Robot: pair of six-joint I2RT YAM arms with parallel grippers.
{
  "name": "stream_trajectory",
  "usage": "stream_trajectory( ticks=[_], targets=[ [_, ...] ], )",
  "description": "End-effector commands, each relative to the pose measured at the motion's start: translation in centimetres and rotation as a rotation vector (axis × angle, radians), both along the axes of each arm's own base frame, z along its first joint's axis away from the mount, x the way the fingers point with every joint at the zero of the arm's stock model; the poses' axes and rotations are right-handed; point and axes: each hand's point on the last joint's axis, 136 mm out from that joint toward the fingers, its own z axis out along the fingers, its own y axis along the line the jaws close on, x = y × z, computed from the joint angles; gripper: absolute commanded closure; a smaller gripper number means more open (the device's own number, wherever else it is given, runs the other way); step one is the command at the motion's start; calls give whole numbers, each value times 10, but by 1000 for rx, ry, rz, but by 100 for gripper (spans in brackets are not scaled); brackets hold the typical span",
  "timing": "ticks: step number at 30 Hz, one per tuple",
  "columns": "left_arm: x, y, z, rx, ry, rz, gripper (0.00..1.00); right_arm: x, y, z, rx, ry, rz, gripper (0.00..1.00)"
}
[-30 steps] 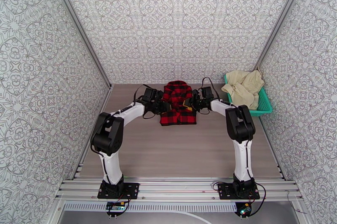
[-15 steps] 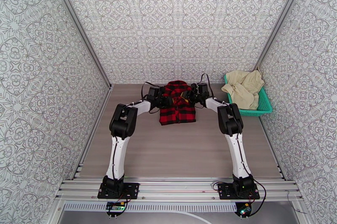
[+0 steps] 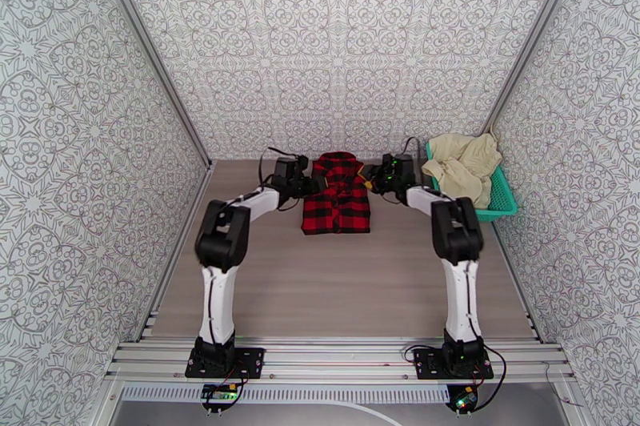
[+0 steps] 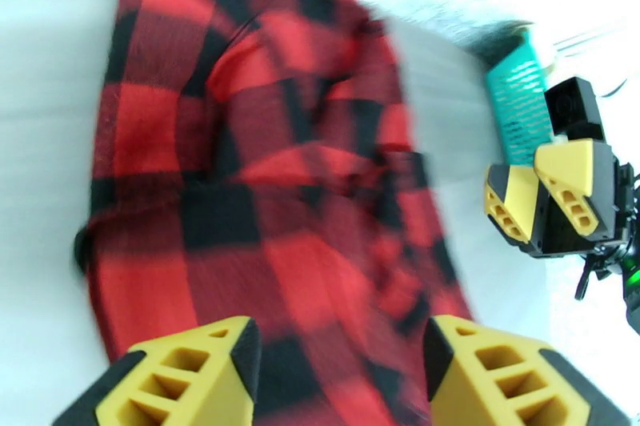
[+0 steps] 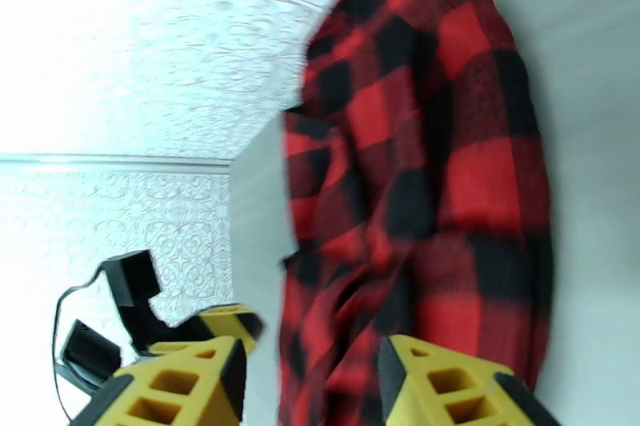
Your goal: Fold and stack the mixed laundry pile
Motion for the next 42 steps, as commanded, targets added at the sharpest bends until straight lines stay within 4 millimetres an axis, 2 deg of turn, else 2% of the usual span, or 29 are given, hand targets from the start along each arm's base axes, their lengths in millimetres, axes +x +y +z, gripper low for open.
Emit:
stream_trajectory(
  ticks=[1,5,7,10,13,17,20,22,24,26,28,31,33,35,38,42],
  targets=[
    [-37,-2,26,65,-28,-14,40,-39,1,11,-105,-28,48,59],
    [-67,-29,8,76,33,-110,47,-77,31,-13,-135,17,162,70],
    [-72,-40,-8,91,67,-135,51,-86,41,-29,-141,47,191,77],
    [-77,-55,-34,81,122,-172,53,-93,49,-51,-132,94,211,80],
    [-82,-64,-63,81,172,-191,54,-100,48,-80,-139,148,208,83],
    [-91,-64,-109,124,253,-190,56,-114,41,-121,-183,231,204,85],
    [-101,-60,-138,154,307,-189,57,-124,32,-141,-239,266,200,86],
    [-108,-60,-147,154,326,-195,57,-128,27,-143,-270,271,199,87],
    [-112,-59,-145,155,325,-200,57,-131,26,-134,-274,256,206,87],
    [-111,-58,-128,155,296,-197,56,-133,26,-114,-269,233,211,85],
    [-108,-57,-103,155,256,-190,54,-135,24,-92,-270,204,205,80],
    [-105,-54,-53,145,172,-172,43,-145,13,-70,-262,205,183,69],
    [-107,-49,-26,147,131,-151,40,-153,4,-66,-234,229,160,63],
    [-112,-36,-10,172,114,-97,38,-165,-4,-69,-203,272,137,57],
    [-125,-8,-12,182,153,22,36,-179,-6,-74,-125,321,124,47],
    [-151,21,-36,131,224,119,28,-187,-2,-81,-6,385,79,36]
  ],
)
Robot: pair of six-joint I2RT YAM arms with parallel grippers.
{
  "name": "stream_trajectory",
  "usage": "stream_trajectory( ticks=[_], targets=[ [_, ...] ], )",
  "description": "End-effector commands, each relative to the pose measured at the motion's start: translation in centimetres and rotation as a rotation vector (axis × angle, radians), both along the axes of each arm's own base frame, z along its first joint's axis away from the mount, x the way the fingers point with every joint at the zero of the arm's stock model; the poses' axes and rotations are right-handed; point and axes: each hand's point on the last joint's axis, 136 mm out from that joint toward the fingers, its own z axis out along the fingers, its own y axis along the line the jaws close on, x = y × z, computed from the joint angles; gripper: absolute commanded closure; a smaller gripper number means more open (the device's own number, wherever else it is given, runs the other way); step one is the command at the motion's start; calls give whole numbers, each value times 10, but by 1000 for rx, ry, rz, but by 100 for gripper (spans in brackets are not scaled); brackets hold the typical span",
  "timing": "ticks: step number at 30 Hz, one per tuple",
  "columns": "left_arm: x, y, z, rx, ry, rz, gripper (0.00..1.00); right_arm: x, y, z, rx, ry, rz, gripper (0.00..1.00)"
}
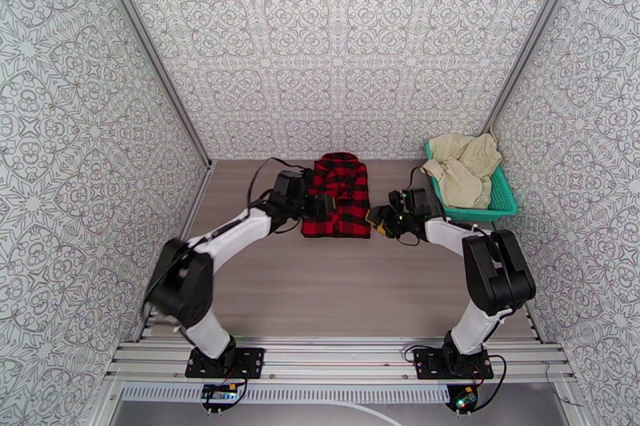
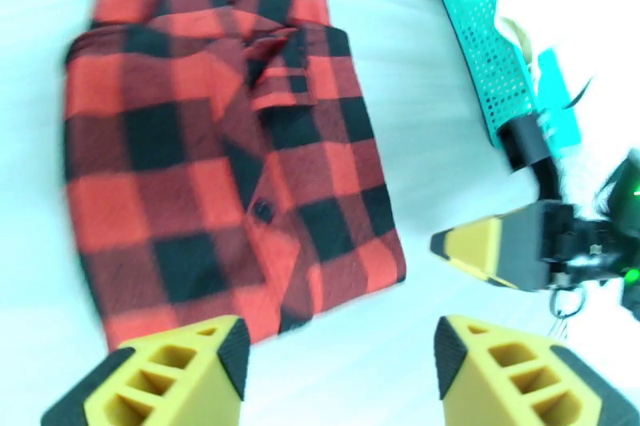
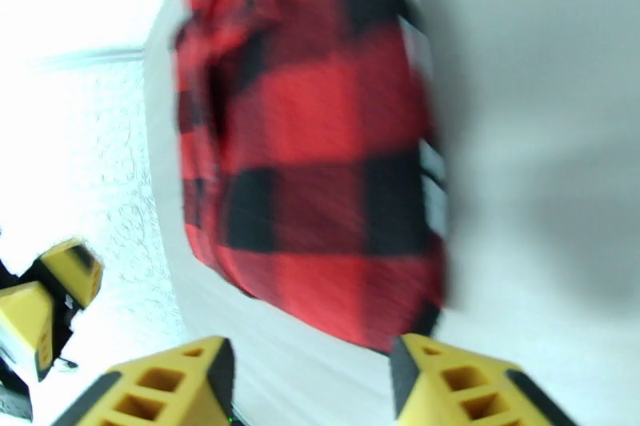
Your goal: Fold and stack the mixed laundry pile
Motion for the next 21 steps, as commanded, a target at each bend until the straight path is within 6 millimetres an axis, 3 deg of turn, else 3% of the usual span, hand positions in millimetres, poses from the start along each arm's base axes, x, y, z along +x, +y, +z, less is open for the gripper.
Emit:
stream_trajectory(
  ticks=[1,4,8,14,21],
  targets=[
    [-23,36,-57,12,162,151,27,-5,9,-3,141,81,-66,35],
    [-35,47,-77,-50,204,191,27,1,11,-11,206,113,-124,36],
    [-37,49,-93,-144,221,216,27,8,9,-26,206,140,-170,40],
    [-19,45,-110,-224,239,240,30,16,21,-38,234,171,-184,47],
    [5,36,-114,-256,236,239,39,17,28,-40,202,161,-171,53]
  ],
)
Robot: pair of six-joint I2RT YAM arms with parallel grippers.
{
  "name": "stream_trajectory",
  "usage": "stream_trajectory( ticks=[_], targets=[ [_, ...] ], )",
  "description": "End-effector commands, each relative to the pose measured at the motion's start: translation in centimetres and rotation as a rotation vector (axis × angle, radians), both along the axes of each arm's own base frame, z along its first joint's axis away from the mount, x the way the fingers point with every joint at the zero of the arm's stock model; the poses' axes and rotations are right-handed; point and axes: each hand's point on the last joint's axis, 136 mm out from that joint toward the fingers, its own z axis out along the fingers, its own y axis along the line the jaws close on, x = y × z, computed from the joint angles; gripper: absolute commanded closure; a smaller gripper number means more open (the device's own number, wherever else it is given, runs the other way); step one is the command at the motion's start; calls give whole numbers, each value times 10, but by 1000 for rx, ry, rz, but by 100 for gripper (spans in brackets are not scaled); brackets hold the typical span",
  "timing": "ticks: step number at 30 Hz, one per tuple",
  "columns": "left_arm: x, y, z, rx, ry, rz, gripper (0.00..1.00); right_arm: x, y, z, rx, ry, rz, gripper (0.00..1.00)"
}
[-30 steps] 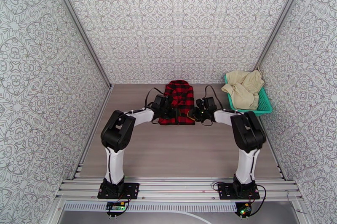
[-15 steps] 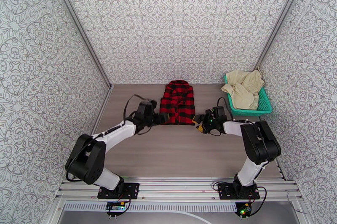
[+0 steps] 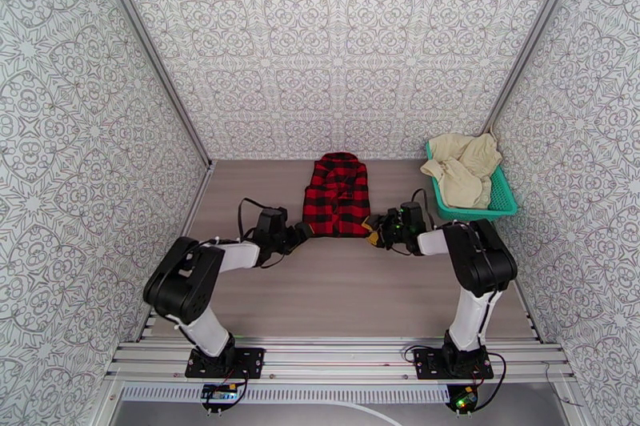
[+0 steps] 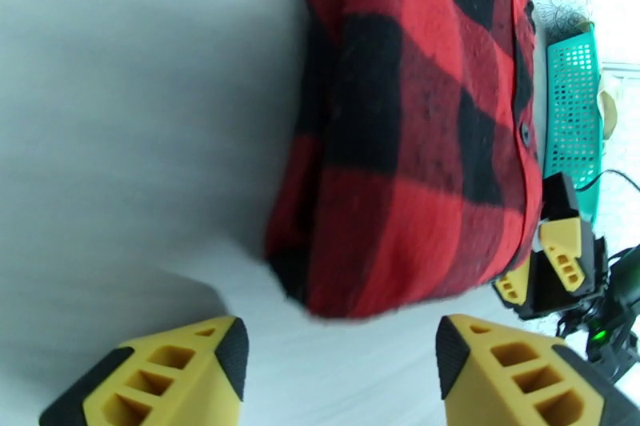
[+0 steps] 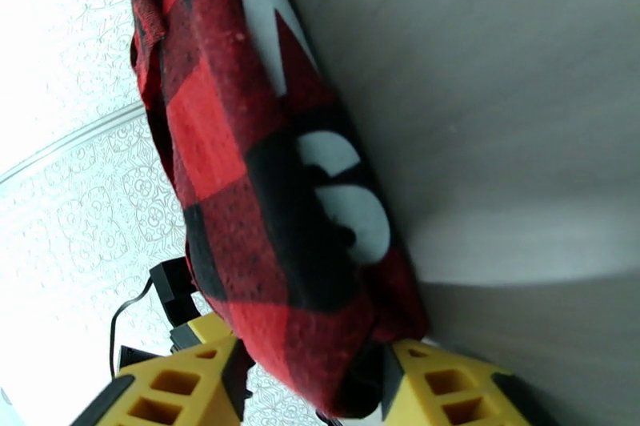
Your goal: Fold and stack the mixed laundry pile
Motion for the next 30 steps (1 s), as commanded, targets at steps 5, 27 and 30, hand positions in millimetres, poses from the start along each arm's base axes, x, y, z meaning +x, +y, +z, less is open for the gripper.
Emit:
stream_trajectory(
  ticks=[5,27,30],
  targets=[
    [28,-12,9,-46,-48,-7,61,8,5,-14,-66,-2,-2,72],
    [-120,-7,32,120,-21,-126,100,-128,-28,6,-340,-54,264,100],
    [-124,2,48,138,-25,-98,100,-129,-38,32,-415,-100,256,100]
  ],
)
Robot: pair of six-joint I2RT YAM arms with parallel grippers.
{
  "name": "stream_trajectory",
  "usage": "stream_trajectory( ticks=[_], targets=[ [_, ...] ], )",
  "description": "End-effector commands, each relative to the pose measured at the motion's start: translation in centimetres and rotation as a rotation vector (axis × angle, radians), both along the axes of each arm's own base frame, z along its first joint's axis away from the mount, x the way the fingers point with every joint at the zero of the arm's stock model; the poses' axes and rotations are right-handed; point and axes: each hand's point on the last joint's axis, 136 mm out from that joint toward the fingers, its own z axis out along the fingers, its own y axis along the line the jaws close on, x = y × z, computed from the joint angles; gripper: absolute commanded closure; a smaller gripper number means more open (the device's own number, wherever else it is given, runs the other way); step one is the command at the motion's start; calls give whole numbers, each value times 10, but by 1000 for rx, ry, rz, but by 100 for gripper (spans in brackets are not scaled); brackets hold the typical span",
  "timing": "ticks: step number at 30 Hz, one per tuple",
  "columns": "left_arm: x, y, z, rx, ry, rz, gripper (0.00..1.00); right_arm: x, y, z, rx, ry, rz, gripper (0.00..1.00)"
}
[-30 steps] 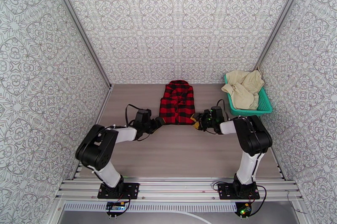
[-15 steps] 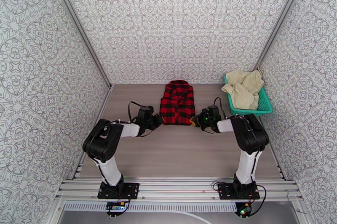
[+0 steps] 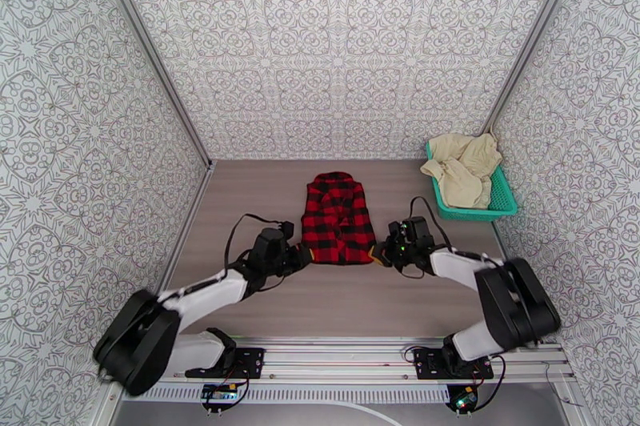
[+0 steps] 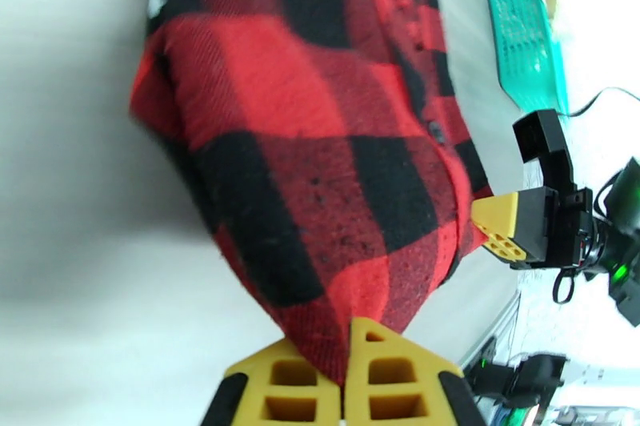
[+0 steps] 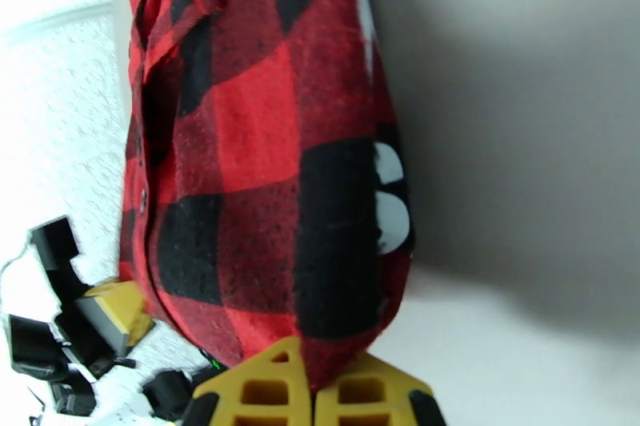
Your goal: Fold and stack the mixed laundry pile
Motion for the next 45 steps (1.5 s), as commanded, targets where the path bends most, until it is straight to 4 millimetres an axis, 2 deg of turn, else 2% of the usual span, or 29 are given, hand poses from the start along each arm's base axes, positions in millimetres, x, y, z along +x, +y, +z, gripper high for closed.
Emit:
stream_trajectory(
  ticks=[1,5,9,13,17,21,26,30,34,37,39,41,42,45],
  targets=[
    [-3,26,-2,116,46,72,100,-5,-21,17,-151,-39,-1,100],
    [27,23,36,96,6,48,100,26,-19,59,-178,-140,-12,100],
    [79,18,68,32,-36,38,100,71,-6,93,-171,-225,-1,100],
    [131,18,87,-7,-68,43,100,112,3,103,-147,-255,10,100],
    [173,16,91,-41,-77,41,100,154,9,110,-89,-283,15,100],
    [206,15,93,-64,-92,45,100,187,17,109,-20,-277,36,100],
    [243,24,78,-91,-75,75,100,226,11,91,21,-248,10,100],
    [273,29,52,-129,-48,89,100,258,10,70,80,-234,12,96],
    [307,26,29,-229,-69,57,100,296,16,51,156,-306,32,95],
    [331,27,1,-229,-87,76,99,320,17,25,193,-336,16,95],
    [344,28,-14,-217,-95,84,97,332,15,8,210,-344,-1,86],
    [353,32,-29,-198,-92,95,87,339,13,-7,216,-340,-4,71],
    [356,34,-33,-192,-92,103,81,340,13,-9,217,-346,3,68],
    [360,42,-31,-189,-118,115,55,337,8,0,185,-390,19,56]
  ],
)
